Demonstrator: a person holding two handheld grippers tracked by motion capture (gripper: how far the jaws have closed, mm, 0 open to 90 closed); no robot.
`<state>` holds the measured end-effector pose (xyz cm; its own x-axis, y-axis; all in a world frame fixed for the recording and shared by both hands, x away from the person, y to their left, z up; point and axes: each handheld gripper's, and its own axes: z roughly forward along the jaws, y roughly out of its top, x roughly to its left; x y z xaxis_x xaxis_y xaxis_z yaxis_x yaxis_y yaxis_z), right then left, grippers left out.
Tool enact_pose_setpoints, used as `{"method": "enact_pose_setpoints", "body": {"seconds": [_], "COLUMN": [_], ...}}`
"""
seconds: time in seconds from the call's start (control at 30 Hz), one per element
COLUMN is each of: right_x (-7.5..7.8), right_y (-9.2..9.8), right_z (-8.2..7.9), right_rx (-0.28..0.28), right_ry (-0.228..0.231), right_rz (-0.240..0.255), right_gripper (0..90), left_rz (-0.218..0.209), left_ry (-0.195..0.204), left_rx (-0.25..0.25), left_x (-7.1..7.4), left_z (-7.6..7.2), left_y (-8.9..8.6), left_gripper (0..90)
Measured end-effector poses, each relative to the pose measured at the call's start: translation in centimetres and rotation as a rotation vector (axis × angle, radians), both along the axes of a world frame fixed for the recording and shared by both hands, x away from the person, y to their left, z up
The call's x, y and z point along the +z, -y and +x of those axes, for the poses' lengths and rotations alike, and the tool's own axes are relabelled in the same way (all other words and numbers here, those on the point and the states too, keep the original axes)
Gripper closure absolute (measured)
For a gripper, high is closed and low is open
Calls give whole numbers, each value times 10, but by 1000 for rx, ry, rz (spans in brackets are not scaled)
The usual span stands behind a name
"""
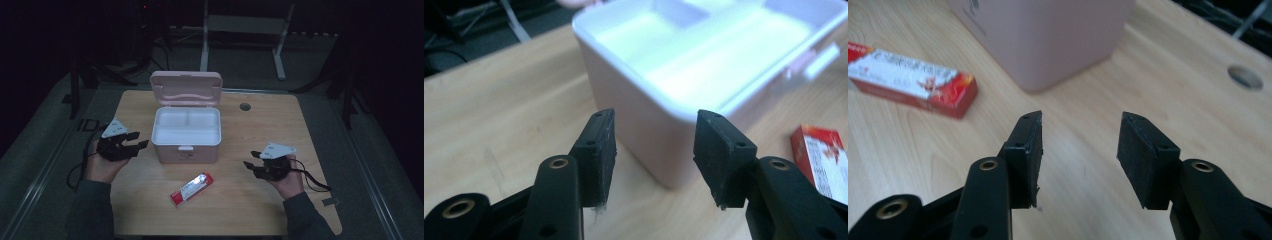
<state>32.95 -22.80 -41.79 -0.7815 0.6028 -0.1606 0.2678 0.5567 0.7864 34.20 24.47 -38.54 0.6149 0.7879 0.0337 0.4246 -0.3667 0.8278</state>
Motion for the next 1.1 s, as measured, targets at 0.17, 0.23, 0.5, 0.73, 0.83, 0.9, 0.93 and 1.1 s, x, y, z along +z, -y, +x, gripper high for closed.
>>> {"method": "enact_pose_setpoints", "body": {"seconds": [0.17,0.23,0.5,0.73,0.83,0.9,0.93,1.1], "right_x": [12,16,31,41,38,35,33,25], "right_y": [-15,-20,-43,-74,-85,-88,-89,-94], "right_z": [18,24,46,70,79,84,86,89], "right_rx": [10,13,21,22,12,0,-7,-11], "right_ry": [23,21,24,13,3,-13,-19,-39], "right_rz": [1,16,53,93,83,94,91,73], "right_gripper": [525,524,502,472,454,447,444,433], "left_rz": [30,26,36,43,53,57,66,54], "left_ry": [-2,-8,-53,-89,-100,-103,-105,-110], "left_rx": [-9,5,15,5,-3,-5,-3,6], "left_x": [10,9,0,-8,-11,-13,-14,-16], "left_z": [25,33,51,61,64,65,66,69], "left_y": [15,17,23,29,31,34,35,36], "left_gripper": [490,484,449,449,451,456,454,454]}}
